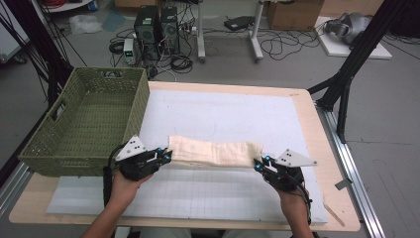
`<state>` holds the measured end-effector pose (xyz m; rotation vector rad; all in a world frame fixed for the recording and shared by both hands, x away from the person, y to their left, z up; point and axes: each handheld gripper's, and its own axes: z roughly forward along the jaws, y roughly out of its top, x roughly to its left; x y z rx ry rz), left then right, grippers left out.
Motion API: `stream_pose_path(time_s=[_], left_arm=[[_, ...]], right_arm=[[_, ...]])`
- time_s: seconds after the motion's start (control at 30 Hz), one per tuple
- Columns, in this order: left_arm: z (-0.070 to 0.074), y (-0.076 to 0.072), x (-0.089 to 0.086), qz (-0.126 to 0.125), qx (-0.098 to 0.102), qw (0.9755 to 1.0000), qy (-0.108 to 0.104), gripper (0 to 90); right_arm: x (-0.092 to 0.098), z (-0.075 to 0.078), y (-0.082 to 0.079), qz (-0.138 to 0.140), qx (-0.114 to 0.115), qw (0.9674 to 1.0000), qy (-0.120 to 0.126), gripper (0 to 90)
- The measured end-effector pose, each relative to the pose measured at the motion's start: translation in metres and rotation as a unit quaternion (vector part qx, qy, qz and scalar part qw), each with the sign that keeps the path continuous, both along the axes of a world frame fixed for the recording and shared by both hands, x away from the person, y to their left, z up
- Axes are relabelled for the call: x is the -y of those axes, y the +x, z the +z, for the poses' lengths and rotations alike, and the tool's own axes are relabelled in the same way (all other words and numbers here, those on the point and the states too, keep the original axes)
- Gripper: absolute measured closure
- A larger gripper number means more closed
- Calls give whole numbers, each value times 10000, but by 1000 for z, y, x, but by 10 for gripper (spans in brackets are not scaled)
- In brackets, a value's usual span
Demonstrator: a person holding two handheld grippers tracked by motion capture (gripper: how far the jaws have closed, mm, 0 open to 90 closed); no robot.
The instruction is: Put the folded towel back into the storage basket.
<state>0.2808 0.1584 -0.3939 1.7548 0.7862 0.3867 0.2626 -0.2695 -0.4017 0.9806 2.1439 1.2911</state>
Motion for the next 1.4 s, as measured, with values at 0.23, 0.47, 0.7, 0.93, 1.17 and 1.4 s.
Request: stream_pose_path(time_s=[0.23, 0.47, 0.7, 0.93, 1.17, 1.4], left_arm=[[19, -3, -9, 39, 180, 9996, -216, 803], [34, -3, -22, 185, 320, 9988, -314, 803], [45, -5, -33, 287, 423, 9981, -335, 803], [52, -9, -46, 394, 519, 9974, -318, 804], [59, -14, -63, 557, 592, 9961, -332, 805], [63, -20, -84, 762, 655, 9944, -316, 805]], right_arm=[[0, 19, 0, 32, 362, 9988, 326, 789], [-11, 33, 11, 122, 610, 9969, 490, 792], [-21, 40, 28, 187, 620, 9962, 576, 793], [-35, 48, 45, 296, 661, 9954, 626, 798], [-55, 58, 62, 461, 734, 9946, 576, 801], [-78, 64, 76, 648, 798, 9930, 580, 802]])
